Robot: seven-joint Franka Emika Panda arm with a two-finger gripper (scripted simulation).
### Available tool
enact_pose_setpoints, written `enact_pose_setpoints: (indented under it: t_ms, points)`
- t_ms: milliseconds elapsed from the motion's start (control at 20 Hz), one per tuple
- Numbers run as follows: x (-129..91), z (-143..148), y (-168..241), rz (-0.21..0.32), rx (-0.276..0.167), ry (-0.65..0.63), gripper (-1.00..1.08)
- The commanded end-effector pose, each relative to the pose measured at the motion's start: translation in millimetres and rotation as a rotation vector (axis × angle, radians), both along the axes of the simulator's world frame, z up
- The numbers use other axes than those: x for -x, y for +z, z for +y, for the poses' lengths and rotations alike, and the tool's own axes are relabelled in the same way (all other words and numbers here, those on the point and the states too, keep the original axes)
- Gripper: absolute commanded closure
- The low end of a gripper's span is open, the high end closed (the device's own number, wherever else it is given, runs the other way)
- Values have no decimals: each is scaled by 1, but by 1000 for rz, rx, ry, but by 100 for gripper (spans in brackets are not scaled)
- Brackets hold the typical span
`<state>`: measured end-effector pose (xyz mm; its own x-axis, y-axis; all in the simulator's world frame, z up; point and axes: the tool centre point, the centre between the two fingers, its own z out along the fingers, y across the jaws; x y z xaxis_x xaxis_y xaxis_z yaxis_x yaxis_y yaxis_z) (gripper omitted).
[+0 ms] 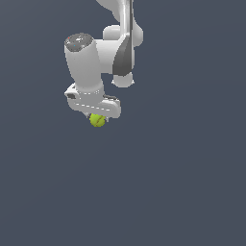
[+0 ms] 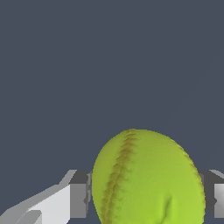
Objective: Pick up the object and move it to a goal position.
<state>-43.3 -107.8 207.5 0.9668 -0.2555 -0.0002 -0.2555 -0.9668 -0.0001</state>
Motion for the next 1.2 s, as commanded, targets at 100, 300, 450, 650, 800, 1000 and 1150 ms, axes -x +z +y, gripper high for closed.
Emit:
enact_pose_setpoints:
  t_ms: [100, 300, 450, 650, 800, 1000, 1150]
  points:
    - [-15, -19, 43, -1, 0, 0, 108]
    - [-28, -34, 76, -1, 0, 0, 108]
    - [-36, -43, 97, 0, 0, 1, 108]
    - [-45, -52, 118, 0, 0, 1, 108]
    - [-50, -57, 129, 0, 0, 1, 108]
    - [-54, -62, 139, 0, 0, 1, 108]
    - [-56, -64, 143, 0, 0, 1, 108]
